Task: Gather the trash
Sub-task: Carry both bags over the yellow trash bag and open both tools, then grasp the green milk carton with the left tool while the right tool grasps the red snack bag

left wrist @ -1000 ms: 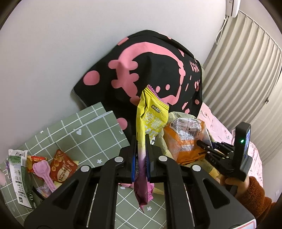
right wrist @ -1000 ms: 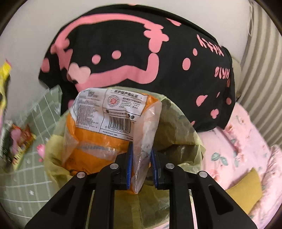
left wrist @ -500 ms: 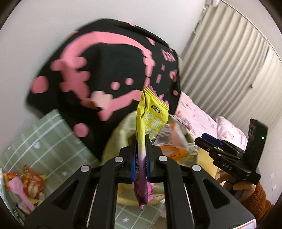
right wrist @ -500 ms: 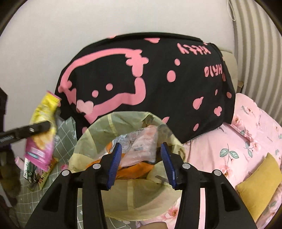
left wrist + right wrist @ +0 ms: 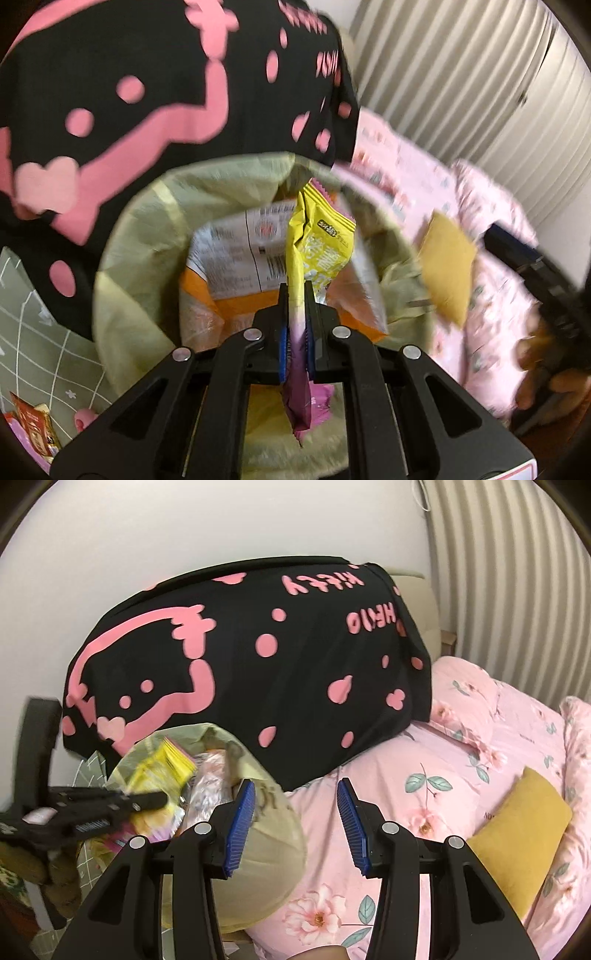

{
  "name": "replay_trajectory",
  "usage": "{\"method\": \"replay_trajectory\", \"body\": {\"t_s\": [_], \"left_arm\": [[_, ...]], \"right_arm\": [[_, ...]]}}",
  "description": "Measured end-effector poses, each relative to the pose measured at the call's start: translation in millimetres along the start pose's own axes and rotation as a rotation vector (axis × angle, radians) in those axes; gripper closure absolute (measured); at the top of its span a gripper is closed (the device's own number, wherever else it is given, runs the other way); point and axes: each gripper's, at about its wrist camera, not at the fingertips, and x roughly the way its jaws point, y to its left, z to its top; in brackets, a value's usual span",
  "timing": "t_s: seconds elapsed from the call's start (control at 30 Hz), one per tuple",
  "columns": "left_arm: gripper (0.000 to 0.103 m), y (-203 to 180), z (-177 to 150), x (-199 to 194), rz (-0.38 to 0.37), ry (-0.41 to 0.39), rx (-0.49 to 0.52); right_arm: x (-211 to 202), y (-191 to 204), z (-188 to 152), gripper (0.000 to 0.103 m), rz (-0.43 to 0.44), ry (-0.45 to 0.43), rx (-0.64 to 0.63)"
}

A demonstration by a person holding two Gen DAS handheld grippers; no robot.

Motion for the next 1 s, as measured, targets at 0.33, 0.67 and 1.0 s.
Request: {"method": "replay_trajectory", "body": {"t_s": [0.33,0.67,1.0], "left_arm": [[0.069,5.7,-3.9,20.2,0.014,0.04,-0.011],[0.056,21.5,-31.7,-77.7,0.108,-0.237,-0.039],[0.056,110.9,-111.9,-159.5,0.373,-0.366,-0.191]], "right_arm": [[9.2,-11.4,-4.6,0.059,0.004,0.017,0.029],[1.0,25.3,11.0,0.059,0.066,-0.041,-0.015],[11.1,127.2,10.8,0.059,0.239,-0.053,-0.144]]}}
